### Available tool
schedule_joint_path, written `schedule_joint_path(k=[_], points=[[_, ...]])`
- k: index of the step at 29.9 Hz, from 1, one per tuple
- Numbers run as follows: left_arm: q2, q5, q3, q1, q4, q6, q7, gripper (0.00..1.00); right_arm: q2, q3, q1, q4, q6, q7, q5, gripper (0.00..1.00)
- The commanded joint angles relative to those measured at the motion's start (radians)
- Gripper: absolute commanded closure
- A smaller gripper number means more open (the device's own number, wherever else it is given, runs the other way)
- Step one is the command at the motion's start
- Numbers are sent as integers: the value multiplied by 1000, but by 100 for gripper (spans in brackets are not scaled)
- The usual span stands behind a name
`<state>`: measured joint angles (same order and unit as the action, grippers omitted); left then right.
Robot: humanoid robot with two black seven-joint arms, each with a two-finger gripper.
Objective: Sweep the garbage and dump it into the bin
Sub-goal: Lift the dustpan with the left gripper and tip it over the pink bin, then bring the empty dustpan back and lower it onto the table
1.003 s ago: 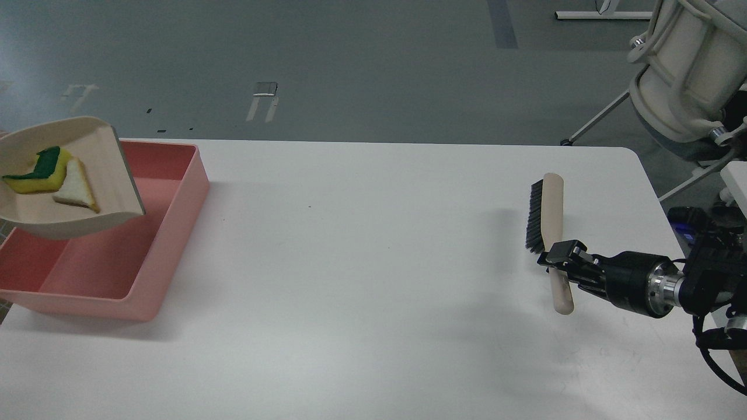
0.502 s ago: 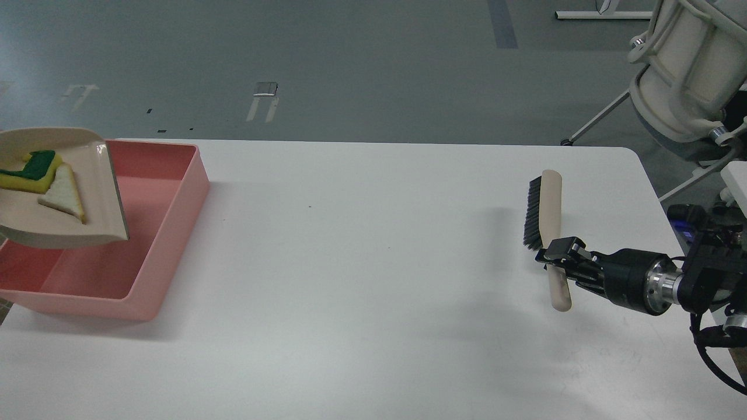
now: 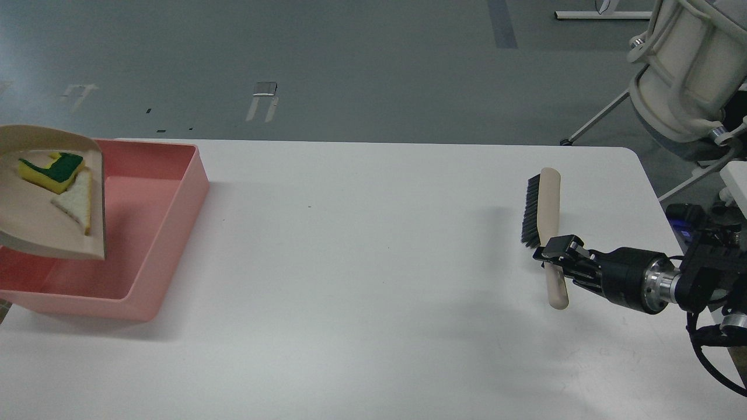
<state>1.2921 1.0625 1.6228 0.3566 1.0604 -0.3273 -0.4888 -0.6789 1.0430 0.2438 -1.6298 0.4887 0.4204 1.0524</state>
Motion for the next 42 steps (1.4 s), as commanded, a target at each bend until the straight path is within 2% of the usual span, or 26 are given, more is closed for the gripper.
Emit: schedule_joint_path(k=[1,5,10,17,21,24,29,32,35,37,39,42], points=[[58,1,0,-2,42,23,0,100,4,0,0,1,0,0,3,100],[115,66,-1,-2,85,48,0,100,6,2,0,11,0,0,3,100],[105,142,-3,-1,105,68,0,100,6,2,0,11,0,-2,1,100],[105,209,12,-2,105,155,0,100,7,8,-1,16,0,-3,0,100],[107,102,22,-8,110,154,0,100,7,15,0,15,0,-3,-2,100],[115,33,31,-18,157,142,0,100,7,25,2,13,0,-3,-3,100],[102,-91,45,-54,300,70,0,100,-7,46,-1,5,0,-3,-3,100],[92,-153,37,-51,377,68,3,100,-33,51,-6,5,0,-3,-3,100],[40,-197,31,-67,440,73,70,100,-59,51,-11,5,0,-3,-3,100],[-74,-199,17,-102,493,70,163,100,-67,52,-15,5,0,-3,0,100],[-153,-199,-44,-161,545,66,229,100,-67,52,-15,5,0,-3,1,100],[-246,-184,-191,-281,553,71,265,100,-70,54,-15,7,0,-3,5,100]])
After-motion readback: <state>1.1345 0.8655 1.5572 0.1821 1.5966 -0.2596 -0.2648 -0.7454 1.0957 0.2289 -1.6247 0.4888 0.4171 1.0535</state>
